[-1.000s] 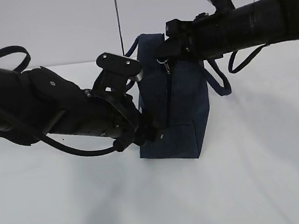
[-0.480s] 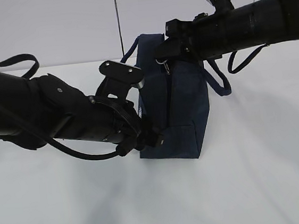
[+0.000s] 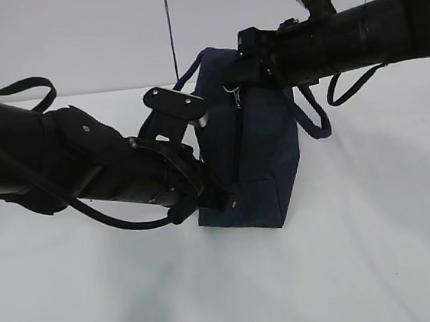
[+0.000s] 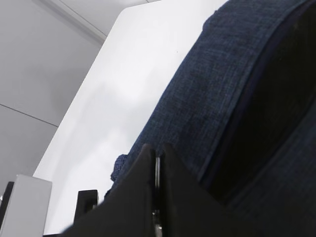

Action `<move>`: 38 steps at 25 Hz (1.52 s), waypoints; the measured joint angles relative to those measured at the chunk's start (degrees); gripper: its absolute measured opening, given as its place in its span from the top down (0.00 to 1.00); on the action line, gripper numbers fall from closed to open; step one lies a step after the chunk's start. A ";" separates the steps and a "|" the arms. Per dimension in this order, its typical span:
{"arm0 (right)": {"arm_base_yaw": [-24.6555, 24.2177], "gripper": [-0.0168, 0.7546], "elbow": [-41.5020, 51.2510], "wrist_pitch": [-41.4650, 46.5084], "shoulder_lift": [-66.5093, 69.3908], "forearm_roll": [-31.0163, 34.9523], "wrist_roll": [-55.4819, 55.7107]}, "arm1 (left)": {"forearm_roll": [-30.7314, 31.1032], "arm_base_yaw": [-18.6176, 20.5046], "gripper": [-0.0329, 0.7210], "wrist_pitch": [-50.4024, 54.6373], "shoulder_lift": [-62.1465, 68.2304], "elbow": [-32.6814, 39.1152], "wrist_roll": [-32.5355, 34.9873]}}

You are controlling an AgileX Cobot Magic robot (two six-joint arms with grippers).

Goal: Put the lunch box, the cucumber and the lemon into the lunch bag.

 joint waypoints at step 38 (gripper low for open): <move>-0.97 0.97 0.00 -6.96 0.00 0.68 9.12 | 0.07 0.00 0.96 0.27 0.88 -0.83 0.00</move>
